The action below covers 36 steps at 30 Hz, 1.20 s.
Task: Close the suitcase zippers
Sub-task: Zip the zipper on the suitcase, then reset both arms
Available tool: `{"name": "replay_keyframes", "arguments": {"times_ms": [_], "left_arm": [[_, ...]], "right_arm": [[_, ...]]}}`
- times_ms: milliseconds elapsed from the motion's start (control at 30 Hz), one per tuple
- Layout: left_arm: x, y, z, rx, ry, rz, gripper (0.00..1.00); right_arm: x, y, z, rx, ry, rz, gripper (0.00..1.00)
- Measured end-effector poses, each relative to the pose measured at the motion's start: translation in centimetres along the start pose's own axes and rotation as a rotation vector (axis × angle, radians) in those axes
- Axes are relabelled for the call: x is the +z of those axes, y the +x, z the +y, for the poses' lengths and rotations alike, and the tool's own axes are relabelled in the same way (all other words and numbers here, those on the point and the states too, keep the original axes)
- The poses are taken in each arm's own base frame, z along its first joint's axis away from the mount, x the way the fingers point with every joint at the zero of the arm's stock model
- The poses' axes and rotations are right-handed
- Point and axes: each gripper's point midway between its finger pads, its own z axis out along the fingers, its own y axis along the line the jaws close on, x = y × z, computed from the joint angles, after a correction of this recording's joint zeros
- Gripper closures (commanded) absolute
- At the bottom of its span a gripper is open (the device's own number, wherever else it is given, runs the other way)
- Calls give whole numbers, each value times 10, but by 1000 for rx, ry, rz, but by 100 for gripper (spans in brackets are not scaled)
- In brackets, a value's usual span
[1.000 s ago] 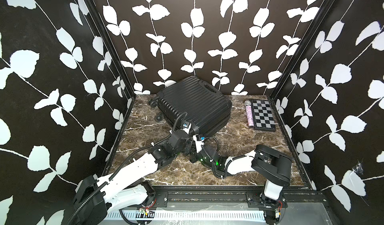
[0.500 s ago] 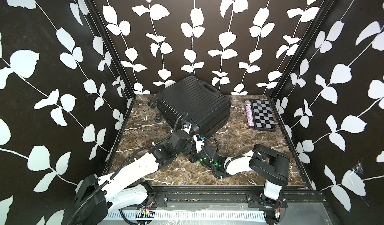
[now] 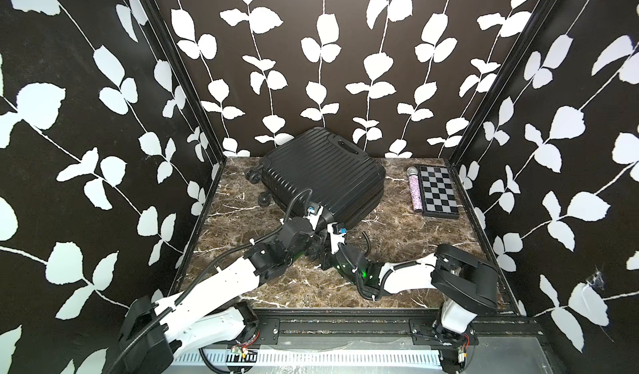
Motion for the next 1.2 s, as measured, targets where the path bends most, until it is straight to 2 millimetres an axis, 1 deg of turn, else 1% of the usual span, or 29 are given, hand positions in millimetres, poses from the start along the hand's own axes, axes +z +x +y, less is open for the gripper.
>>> {"name": "replay_keyframes", "arguments": {"times_ms": [100, 233, 333, 400, 467, 533, 633, 733, 767, 900, 967, 1067, 1200], "left_arm": [[-8, -9, -1, 33, 13, -35, 14], [-17, -20, -5, 79, 31, -67, 12], [-29, -35, -2, 99, 10, -113, 13], [-40, -45, 11, 97, -58, -146, 13], [-49, -48, 29, 92, -151, -163, 13], [-57, -49, 48, 86, -260, -168, 12], [-68, -46, 78, 70, -433, -165, 10], [-78, -39, 109, 46, -583, -154, 10], [-82, -34, 123, 32, -633, -147, 10], [-92, -10, 165, -3, -792, -119, 10], [-94, 3, 181, -4, -857, -96, 10], [-94, 22, 203, -12, -926, -57, 9], [-87, 48, 230, -40, -980, -11, 8]], "right_arm": [[-6, -3, -2, -21, 15, -7, 52], [-17, -4, -13, -76, 65, -1, 44], [-30, -1, -30, -133, 133, 20, 40], [-41, -1, -45, -169, 191, 30, 39], [-50, -5, -59, -194, 250, 35, 39], [-60, -14, -76, -208, 312, 34, 39], [-75, -35, -106, -210, 416, 16, 39], [-96, -60, -138, -200, 519, -9, 39], [-105, -68, -149, -192, 553, -21, 39], [-141, -97, -192, -170, 679, -63, 35], [-158, -110, -208, -170, 731, -78, 33], [-181, -123, -233, -173, 804, -79, 33], [-207, -131, -267, -177, 890, -33, 32]]}}
